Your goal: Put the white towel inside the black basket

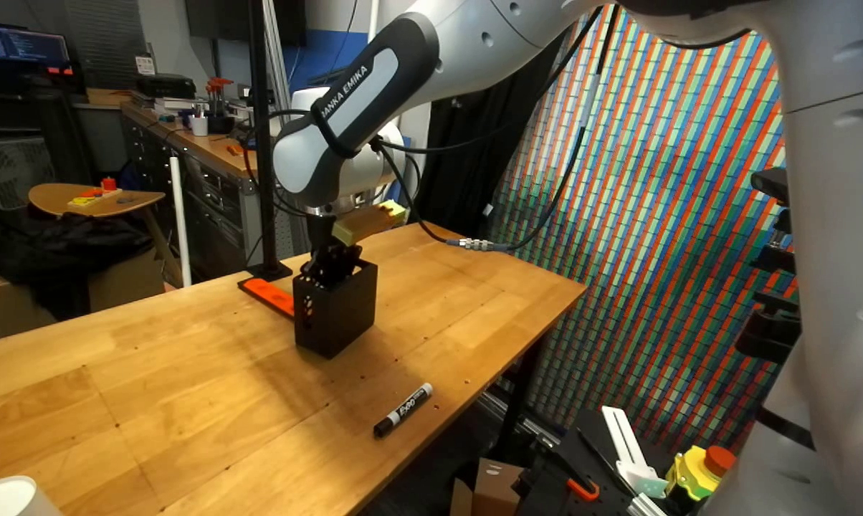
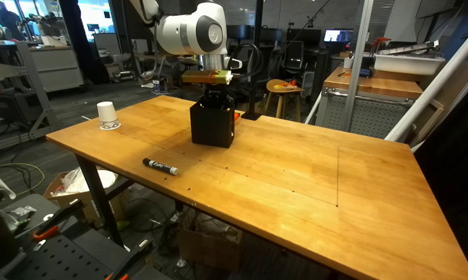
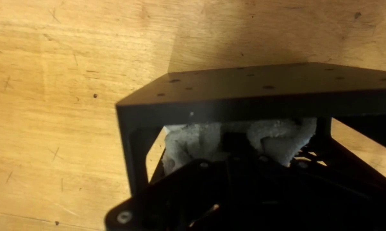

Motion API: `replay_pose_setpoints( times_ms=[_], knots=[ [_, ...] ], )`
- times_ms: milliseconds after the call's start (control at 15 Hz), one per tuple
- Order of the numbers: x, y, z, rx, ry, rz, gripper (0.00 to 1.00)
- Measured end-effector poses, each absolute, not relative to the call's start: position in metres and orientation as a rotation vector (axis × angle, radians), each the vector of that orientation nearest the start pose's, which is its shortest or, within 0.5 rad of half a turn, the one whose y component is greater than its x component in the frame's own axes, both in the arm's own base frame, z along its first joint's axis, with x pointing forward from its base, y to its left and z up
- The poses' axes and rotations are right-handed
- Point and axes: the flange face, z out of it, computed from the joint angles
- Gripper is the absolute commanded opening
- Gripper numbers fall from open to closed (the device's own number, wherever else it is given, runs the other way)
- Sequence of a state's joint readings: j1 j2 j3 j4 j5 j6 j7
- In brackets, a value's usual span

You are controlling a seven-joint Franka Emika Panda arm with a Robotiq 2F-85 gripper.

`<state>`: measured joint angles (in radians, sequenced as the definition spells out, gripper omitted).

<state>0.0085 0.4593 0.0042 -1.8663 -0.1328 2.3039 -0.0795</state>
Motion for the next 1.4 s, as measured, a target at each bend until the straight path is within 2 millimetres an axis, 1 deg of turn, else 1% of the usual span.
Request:
replay_pose_setpoints(
  times_ms=[267, 600, 867, 1067, 1133, 1200, 1267, 1400],
  knots=[
    [0.637, -0.008, 0.284, -3.237, -0.260, 0.001, 0.00],
    [0.632, -0.029, 0.321, -3.252, -0.191, -0.100, 0.00],
    [0.620, -0.042, 0.348, -3.254, -0.124, -0.182, 0.00],
    [0.607, -0.050, 0.362, -3.247, -0.048, -0.240, 0.01],
    [0.603, -0.052, 0.366, -3.237, -0.013, -0.257, 0.03],
    [0.598, -0.054, 0.368, -3.219, 0.024, -0.273, 0.02],
    [0.592, -0.055, 0.370, -3.198, 0.067, -0.285, 0.04],
    [0.583, -0.056, 0.372, -3.179, 0.106, -0.294, 0.04]
  ],
)
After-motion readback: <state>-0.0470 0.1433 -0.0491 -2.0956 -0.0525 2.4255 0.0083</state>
